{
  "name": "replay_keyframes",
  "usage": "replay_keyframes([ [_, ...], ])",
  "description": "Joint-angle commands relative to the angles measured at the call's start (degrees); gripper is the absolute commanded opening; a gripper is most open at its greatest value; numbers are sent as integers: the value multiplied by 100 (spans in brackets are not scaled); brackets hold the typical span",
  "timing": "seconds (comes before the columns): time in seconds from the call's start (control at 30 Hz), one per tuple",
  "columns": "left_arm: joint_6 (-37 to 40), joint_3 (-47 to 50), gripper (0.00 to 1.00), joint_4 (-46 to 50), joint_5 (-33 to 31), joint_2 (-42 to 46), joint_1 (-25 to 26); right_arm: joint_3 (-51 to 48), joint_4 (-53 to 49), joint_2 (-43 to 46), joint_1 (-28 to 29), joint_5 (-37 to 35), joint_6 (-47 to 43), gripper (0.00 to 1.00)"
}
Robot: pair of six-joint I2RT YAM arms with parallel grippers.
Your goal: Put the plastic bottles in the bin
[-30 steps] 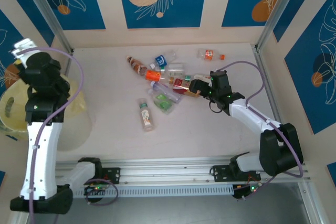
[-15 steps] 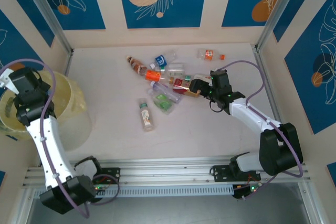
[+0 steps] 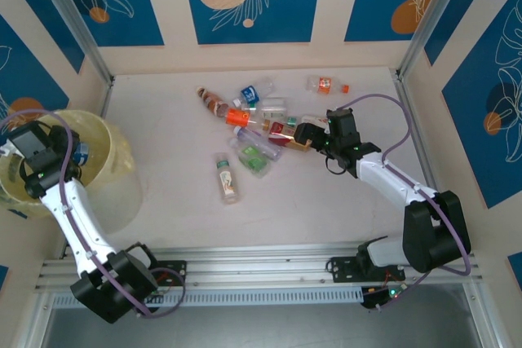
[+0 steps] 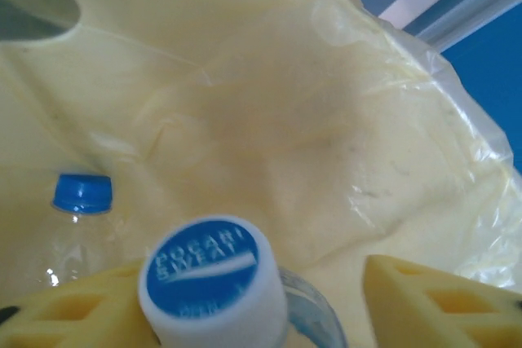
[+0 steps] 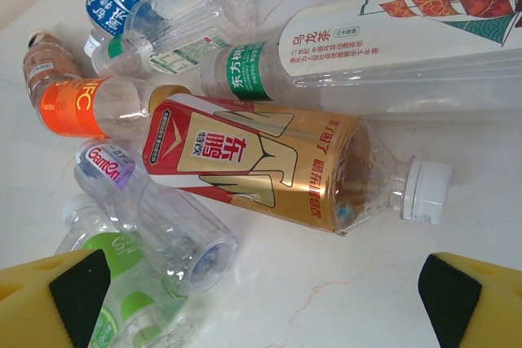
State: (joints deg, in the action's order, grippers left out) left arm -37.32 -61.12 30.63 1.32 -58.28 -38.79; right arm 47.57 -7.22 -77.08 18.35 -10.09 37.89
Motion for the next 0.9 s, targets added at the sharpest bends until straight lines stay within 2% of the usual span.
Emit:
replay_keyframes([
  [0.0,88,-112,76,-30,101,122,-41,104,-88,9,-21,94,-27,99],
  [0.07,158,-197,83,16,42,166,-41,110,-85,1,-20,101,-18,99],
  [0.33,350,-566,100,150,85,288,-37,106,-79,1,-24,103,2,99],
  [0.7,537,-1131,100,437,391,379,160,76,-8,-27,-24,145,28,99],
  [0.77,646,-1350,100,559,327,324,371,27,55,0,-24,181,9,99],
  [0.87,926,-1750,100,758,-114,219,1053,-86,237,71,-16,217,41,99],
])
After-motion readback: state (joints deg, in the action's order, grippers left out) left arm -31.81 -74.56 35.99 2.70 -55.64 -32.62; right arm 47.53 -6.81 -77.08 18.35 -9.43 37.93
